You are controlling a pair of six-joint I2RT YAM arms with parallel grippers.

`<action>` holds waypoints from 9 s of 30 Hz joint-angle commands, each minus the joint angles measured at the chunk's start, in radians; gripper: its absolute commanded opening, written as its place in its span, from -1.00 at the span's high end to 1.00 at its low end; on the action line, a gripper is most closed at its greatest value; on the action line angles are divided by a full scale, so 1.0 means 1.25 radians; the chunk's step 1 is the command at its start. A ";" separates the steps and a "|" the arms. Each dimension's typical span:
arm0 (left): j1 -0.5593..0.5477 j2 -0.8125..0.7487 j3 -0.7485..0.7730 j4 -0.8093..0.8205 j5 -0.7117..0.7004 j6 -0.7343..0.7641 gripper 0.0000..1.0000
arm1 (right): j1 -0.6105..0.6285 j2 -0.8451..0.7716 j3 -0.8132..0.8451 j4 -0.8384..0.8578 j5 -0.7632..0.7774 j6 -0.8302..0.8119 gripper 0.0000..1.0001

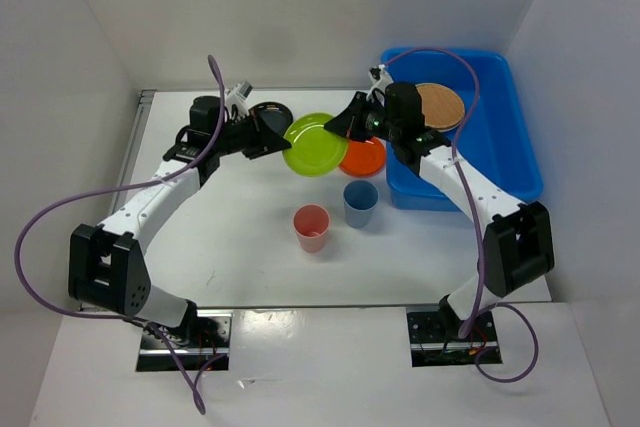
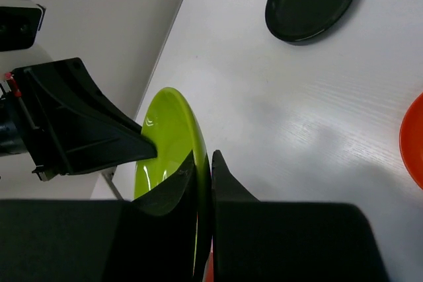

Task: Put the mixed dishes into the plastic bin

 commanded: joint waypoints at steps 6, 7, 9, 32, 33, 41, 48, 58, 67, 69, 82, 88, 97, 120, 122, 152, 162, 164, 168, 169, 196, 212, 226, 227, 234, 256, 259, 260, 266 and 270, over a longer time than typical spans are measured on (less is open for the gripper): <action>-0.014 -0.009 0.073 -0.017 -0.049 0.068 -0.51 | -0.044 -0.093 0.017 0.008 0.080 0.023 1.00; -0.002 -0.009 0.073 -0.017 -0.057 0.068 -0.67 | -0.061 -0.109 0.017 -0.004 0.128 0.032 1.00; 0.040 -0.009 0.073 -0.025 -0.115 0.068 -1.00 | -0.126 -0.144 0.017 -0.019 0.187 0.039 1.00; 0.221 0.481 0.158 0.230 -0.455 -0.183 -1.00 | -0.494 0.395 0.210 0.153 0.447 0.271 1.00; 0.229 0.493 0.158 0.241 -0.455 -0.183 -1.00 | -0.494 0.415 0.226 0.140 0.447 0.278 1.00; 0.229 0.583 0.251 0.232 -0.419 -0.199 -1.00 | -0.509 0.580 0.401 0.048 0.387 0.268 0.36; 0.229 0.621 0.298 0.199 -0.393 -0.199 -1.00 | -0.509 0.567 0.503 -0.168 0.349 0.196 -0.99; 0.221 0.676 0.275 0.290 -0.334 -0.297 -0.93 | -0.501 0.186 0.071 0.059 0.225 0.204 -0.99; 0.187 0.707 0.259 0.312 -0.309 -0.311 -0.76 | -0.470 0.134 0.057 0.011 0.152 0.157 -0.99; 0.187 0.697 0.249 0.312 -0.309 -0.303 -0.71 | -0.470 0.119 0.043 0.021 0.152 0.157 -0.99; 0.187 0.708 0.240 0.333 -0.276 -0.295 0.94 | -0.433 0.036 0.036 0.054 0.039 0.070 -0.99; 0.229 0.644 0.202 0.386 -0.179 -0.278 1.00 | -0.389 0.011 0.045 0.037 -0.037 0.006 -0.99; 0.279 0.480 0.114 0.427 0.029 -0.274 1.00 | -0.341 -0.162 0.002 -0.026 -0.099 -0.007 -0.99; 0.287 -0.031 -0.037 0.273 0.268 -0.198 1.00 | -0.220 -0.131 -0.054 0.064 -0.160 0.034 -0.99; 0.287 -0.083 -0.037 0.222 0.269 -0.179 1.00 | -0.197 -0.062 -0.006 0.074 -0.205 0.034 -0.99; 0.204 -0.074 -0.025 0.110 0.206 -0.067 1.00 | 0.102 0.036 0.101 0.096 -0.006 -0.026 -0.85; 0.190 -0.074 -0.025 0.068 0.158 -0.019 0.97 | 0.102 0.080 0.144 0.038 0.036 -0.018 1.00; 0.190 -0.066 -0.025 0.061 0.148 -0.011 0.55 | 0.102 0.073 0.151 0.030 0.075 -0.018 1.00; 0.190 -0.074 -0.016 0.035 0.102 0.034 -0.60 | 0.089 0.021 0.142 0.009 0.183 -0.018 1.00; 0.190 -0.074 -0.016 0.026 0.086 0.034 -0.72 | 0.078 0.007 0.142 0.009 0.228 -0.011 1.00; 0.015 0.569 0.257 0.252 -0.037 -0.006 -1.00 | -0.487 0.276 0.067 0.248 0.392 0.263 1.00; -0.039 0.691 0.372 0.206 -0.027 0.038 -1.00 | -0.487 0.505 0.347 0.024 0.344 0.212 -0.88; -0.096 0.762 0.413 0.241 -0.125 -0.058 -0.97 | -0.480 0.204 0.113 0.016 0.311 0.136 -0.99; -0.104 0.762 0.421 0.230 -0.133 -0.058 -0.97 | -0.480 0.197 0.113 0.008 0.299 0.126 -0.99; -0.144 0.772 0.431 0.194 -0.182 -0.077 -0.85 | -0.480 0.116 0.048 0.013 0.250 0.126 -0.99; -0.088 0.644 0.286 0.255 -0.149 -0.179 1.00 | -0.453 -0.072 -0.003 0.045 -0.005 0.034 -0.99; -0.038 0.508 0.212 0.247 -0.149 -0.143 1.00 | -0.386 -0.082 0.018 0.013 -0.036 -0.028 -0.99; -0.025 0.447 0.202 0.236 -0.140 -0.130 1.00 | -0.373 -0.082 0.027 0.003 -0.046 -0.036 -0.99; 0.055 0.285 0.191 0.164 -0.010 -0.073 1.00 | -0.329 -0.092 0.016 0.042 -0.181 0.005 -0.99; 0.067 0.237 0.199 0.129 0.051 -0.064 1.00 | -0.278 -0.082 0.035 0.058 -0.181 -0.005 -0.99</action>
